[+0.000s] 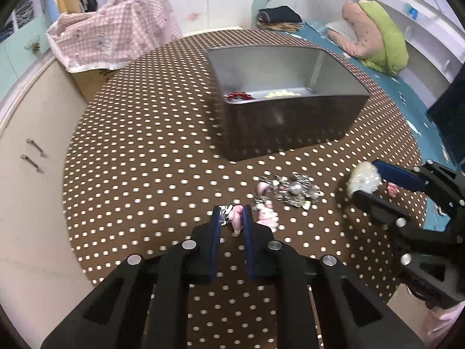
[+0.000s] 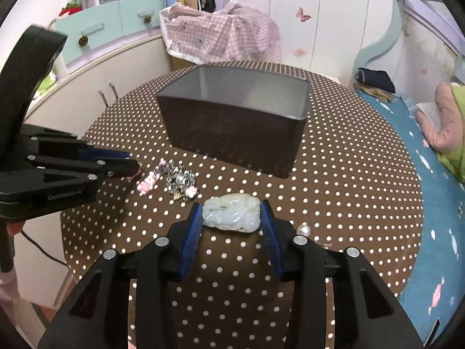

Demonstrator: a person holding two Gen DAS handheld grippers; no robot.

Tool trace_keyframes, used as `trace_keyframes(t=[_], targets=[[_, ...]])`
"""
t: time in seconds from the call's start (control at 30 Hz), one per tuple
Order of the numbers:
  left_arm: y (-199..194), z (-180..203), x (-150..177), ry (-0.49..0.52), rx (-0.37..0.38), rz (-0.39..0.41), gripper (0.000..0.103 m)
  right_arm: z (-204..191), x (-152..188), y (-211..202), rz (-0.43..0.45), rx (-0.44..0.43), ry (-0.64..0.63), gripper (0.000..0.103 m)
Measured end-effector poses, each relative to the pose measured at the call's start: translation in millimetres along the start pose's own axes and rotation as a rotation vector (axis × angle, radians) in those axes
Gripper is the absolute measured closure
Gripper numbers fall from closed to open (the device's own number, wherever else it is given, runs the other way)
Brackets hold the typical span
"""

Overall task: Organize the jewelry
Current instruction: 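Grasp a small silver charm with the left gripper while the right lifts the jade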

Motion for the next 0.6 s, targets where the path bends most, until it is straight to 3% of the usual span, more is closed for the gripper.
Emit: trace_keyframes(t=[0.6], targets=[[-57.5, -10.8, -16.3, -0.035, 0.100, 0.116, 0.090, 20.6, -33.5, -40.5, 0.082, 0.011, 0.053, 0.063]])
Point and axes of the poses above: each gripper's, at about its wrist camera, not at the fingertips, and y roughly the way its jaws point, z to its right, x to its underside, the point moved 6 cm from there along y, roughly the way its jaws point, and after that the axes turned 13 degrees about -z, right-handed, at the moved point
